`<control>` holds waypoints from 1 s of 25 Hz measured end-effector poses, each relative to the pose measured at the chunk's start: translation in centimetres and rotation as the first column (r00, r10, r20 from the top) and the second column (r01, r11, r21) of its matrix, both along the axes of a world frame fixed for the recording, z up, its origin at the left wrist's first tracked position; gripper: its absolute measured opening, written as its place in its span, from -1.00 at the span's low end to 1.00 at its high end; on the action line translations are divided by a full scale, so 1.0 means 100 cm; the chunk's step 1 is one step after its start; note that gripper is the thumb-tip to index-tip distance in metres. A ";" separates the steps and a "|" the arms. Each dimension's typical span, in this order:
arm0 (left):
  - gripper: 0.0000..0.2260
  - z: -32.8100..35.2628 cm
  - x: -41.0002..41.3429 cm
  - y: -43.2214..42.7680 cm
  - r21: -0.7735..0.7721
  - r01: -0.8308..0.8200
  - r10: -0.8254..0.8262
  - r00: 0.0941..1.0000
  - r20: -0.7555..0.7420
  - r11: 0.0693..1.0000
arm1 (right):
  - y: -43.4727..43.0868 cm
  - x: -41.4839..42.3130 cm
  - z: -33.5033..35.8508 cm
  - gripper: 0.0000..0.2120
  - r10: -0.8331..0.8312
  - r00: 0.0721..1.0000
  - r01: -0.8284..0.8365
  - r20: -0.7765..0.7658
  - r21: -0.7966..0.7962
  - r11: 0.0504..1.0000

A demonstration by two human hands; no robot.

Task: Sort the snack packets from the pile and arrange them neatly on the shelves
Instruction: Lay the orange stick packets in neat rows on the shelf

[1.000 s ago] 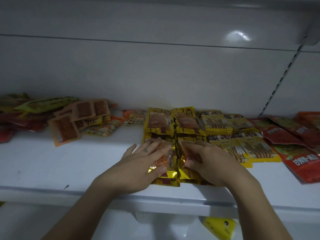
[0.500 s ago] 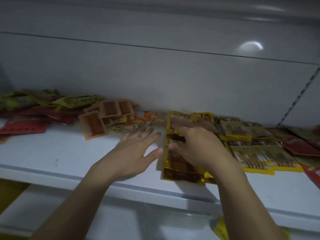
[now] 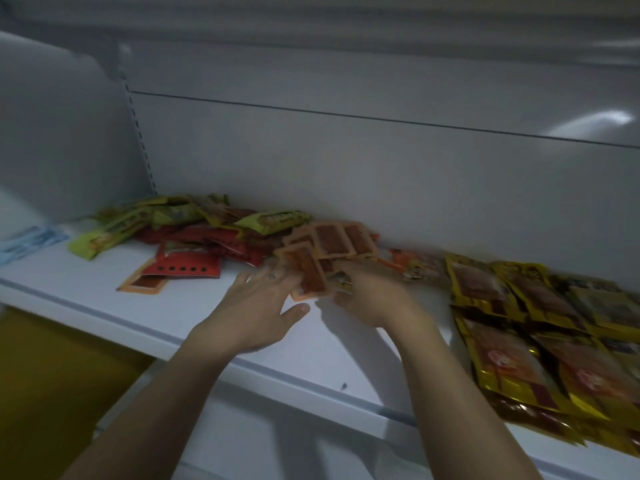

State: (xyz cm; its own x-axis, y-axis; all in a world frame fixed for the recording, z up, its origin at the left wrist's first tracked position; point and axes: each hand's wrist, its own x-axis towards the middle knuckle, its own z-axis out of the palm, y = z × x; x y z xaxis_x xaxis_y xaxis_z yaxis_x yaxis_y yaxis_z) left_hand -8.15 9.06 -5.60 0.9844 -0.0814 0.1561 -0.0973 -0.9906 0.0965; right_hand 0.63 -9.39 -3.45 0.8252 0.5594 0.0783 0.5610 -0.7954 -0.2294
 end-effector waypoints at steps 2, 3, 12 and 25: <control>-0.42 0.006 0.006 0.011 0.028 -0.021 0.021 1.000 0.024 0.999 | 0.022 0.017 0.003 -0.50 -0.068 0.998 0.068 0.012 0.040 0.997; -0.49 0.008 0.012 0.014 0.047 -0.037 0.035 0.999 0.042 0.998 | 0.030 0.027 0.005 -0.49 -0.118 0.993 0.116 0.029 0.048 0.992; -0.38 0.011 0.065 0.007 0.001 -0.103 0.103 0.994 -0.038 0.995 | 0.049 0.078 -0.001 -0.41 -0.346 0.938 0.345 0.010 0.043 0.938; -0.62 0.004 0.128 0.027 -0.589 0.096 0.107 0.948 0.301 0.803 | 0.040 0.081 -0.012 -0.34 -0.378 0.917 0.397 -0.131 0.407 0.823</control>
